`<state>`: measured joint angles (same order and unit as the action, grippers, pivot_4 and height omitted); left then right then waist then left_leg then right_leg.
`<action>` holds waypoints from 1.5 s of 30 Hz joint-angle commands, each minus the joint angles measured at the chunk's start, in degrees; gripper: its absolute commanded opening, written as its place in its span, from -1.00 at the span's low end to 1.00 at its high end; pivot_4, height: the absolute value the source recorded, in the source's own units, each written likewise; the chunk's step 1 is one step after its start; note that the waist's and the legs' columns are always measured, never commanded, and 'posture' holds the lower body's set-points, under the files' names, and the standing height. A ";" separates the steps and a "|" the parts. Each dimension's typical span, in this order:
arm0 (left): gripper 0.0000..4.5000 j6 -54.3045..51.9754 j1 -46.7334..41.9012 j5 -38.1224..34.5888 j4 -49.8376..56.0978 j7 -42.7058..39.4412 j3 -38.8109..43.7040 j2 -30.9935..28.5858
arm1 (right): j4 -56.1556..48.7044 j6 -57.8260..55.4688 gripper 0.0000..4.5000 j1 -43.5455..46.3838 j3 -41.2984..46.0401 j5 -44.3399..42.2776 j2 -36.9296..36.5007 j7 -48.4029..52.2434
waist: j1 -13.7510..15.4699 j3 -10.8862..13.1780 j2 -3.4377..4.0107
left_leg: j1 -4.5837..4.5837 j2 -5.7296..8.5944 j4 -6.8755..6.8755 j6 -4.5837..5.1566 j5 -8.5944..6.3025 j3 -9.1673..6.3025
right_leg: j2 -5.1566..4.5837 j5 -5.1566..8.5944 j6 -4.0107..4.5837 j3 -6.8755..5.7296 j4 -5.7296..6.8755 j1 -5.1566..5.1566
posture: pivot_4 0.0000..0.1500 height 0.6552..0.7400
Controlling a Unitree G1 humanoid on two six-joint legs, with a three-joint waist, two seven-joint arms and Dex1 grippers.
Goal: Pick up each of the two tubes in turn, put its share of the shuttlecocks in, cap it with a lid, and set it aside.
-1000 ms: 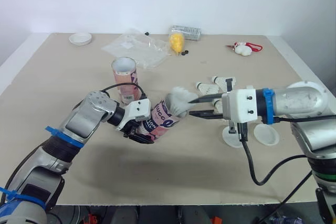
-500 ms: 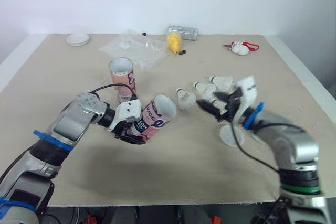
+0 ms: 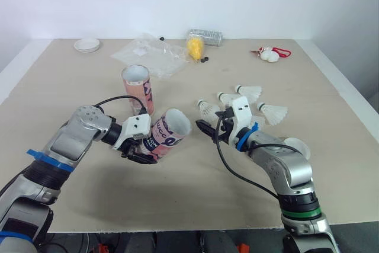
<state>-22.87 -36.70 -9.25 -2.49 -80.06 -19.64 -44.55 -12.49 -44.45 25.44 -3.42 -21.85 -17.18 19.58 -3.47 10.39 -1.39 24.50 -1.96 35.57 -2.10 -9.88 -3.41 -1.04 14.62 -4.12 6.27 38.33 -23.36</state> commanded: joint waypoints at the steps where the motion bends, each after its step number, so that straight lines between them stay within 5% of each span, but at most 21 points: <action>1: 0.34 -0.33 0.63 0.87 0.01 1.04 0.60 -0.17 | 1.53 2.95 0.97 2.52 -0.84 2.05 1.16 -0.27 | 0.00 0.00 0.00 | -0.01 0.00 0.00 0.02 0.02 0.00 | 0.00 -0.01 0.00 0.00 0.00 0.01 | 1.00 1.00; 11: 0.34 -0.72 -0.14 1.22 0.37 1.55 0.05 0.94 | 14.22 8.63 0.97 8.85 -1.87 7.69 4.59 -0.20 | 0.04 0.00 0.00 | -0.01 0.01 0.00 0.10 0.10 0.00 | -0.01 -0.12 -0.02 -0.01 -0.01 0.02 | 1.00 1.00; 15: 0.34 -0.58 0.18 1.36 0.55 1.62 -0.03 0.92 | 17.78 10.21 0.46 10.66 -1.60 9.56 5.79 -0.91 | 0.03 0.00 0.00 | -0.01 0.01 0.00 0.11 0.11 0.01 | 0.00 -0.15 0.00 -0.01 -0.02 0.01 | 1.00 1.00; 22: 0.34 -0.36 0.04 1.52 0.42 1.70 -0.19 1.14 | 19.33 11.42 -0.97 11.40 -2.10 11.40 6.43 -0.24 | 0.05 0.00 0.00 | 0.00 0.01 -0.01 0.12 0.12 0.00 | -0.01 -0.15 0.00 -0.01 -0.03 0.02 | 1.00 1.00; 31: 0.34 0.66 -1.31 2.04 -1.40 1.24 -0.84 2.55 | 12.82 14.98 -0.97 11.42 -1.64 10.73 1.49 6.85 | 0.60 0.01 0.02 | 0.01 0.06 0.00 0.13 0.14 0.00 | -0.04 -0.18 -0.05 -0.01 -0.06 0.03 | 1.00 1.00; 39: 0.34 -0.03 -3.88 2.04 -3.26 0.06 -1.54 4.81 | 5.35 32.99 -0.97 15.26 3.31 8.13 -21.07 30.95 | 0.90 0.08 0.12 | 0.11 0.21 0.02 0.18 0.18 0.05 | -0.23 -0.20 -0.22 -0.01 -0.20 0.03 | 1.00 1.00; 45: 0.34 0.10 -6.11 2.74 -5.24 -0.33 -2.21 7.11 | 1.53 45.33 -0.97 14.78 2.39 6.45 -31.41 46.87 | 0.75 0.13 0.19 | 0.11 0.20 -0.10 0.20 0.15 0.05 | -0.21 -0.06 -0.20 -0.02 -0.21 0.01 | 1.00 1.00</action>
<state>-22.89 -42.00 -6.88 -7.65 -80.35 -21.77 -37.44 -8.02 -1.69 39.82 -1.61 -14.46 -47.67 64.02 -2.72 10.52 -1.20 24.61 -1.75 35.48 -1.90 -9.73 -3.36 -1.26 14.56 -4.34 6.26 38.11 -23.35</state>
